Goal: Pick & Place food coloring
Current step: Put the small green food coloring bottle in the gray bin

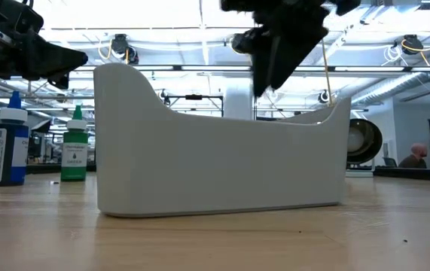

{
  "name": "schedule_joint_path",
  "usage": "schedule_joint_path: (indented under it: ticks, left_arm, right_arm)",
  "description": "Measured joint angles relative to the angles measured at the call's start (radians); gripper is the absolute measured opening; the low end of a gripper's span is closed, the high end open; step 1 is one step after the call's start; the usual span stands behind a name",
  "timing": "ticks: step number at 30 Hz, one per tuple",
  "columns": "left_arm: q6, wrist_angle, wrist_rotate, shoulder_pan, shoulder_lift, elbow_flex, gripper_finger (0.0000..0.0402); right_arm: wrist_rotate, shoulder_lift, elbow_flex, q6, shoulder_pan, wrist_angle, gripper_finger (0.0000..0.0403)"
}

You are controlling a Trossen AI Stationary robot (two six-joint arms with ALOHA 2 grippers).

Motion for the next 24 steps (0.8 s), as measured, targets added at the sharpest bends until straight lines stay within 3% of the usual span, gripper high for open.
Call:
schedule_joint_path:
  ticks: [6,12,18,24]
  left_arm:
    - [0.000,0.000,0.000,0.000,0.000,0.000,0.0026]
    - [0.000,0.000,0.000,0.000,0.000,0.000,0.0026]
    - [0.000,0.000,0.000,0.000,0.000,0.000,0.0026]
    - [0.000,0.000,0.000,0.000,0.000,0.000,0.0026]
  right_arm:
    - [0.118,-0.098,-0.030,0.097,-0.015,-0.146,0.0174]
    - [0.130,-0.207,-0.248,0.109,-0.065,-0.061,0.0174]
    - [0.038,-0.298,-0.464,0.117,-0.157,0.113,0.0173]
    - [0.010,-0.320,-0.572,0.110,-0.195,0.194,0.0175]
